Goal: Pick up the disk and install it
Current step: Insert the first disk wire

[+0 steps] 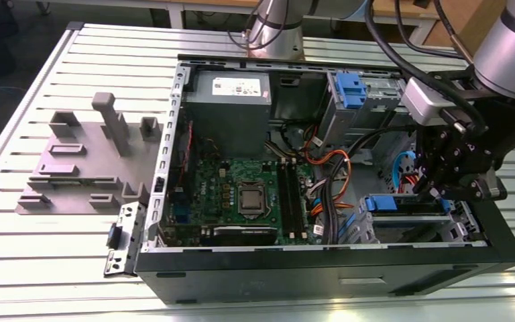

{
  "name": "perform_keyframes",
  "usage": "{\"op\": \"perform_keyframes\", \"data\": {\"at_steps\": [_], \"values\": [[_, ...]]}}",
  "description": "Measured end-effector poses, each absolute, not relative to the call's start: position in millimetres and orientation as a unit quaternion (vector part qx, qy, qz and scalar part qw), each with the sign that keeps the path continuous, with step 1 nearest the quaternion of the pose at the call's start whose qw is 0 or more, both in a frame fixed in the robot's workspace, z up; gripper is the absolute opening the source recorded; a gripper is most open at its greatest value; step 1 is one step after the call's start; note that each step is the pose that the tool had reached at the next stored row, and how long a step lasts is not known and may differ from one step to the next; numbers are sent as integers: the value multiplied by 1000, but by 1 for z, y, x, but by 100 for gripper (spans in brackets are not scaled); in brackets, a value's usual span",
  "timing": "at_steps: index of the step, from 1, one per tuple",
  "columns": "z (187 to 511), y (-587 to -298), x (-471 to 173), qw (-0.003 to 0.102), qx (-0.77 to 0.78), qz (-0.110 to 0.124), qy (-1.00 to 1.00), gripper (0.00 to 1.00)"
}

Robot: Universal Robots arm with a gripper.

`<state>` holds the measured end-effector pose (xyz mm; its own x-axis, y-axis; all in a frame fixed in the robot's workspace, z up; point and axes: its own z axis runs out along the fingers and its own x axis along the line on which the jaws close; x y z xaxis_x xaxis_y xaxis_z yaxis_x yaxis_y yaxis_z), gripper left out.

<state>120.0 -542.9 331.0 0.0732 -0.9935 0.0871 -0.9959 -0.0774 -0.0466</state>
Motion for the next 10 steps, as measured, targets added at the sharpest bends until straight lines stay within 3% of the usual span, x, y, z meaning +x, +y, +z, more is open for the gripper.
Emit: {"op": "perform_keyframes", "data": {"at_steps": [10], "values": [[332,-543,119,13,726,48,-686,17]]}}
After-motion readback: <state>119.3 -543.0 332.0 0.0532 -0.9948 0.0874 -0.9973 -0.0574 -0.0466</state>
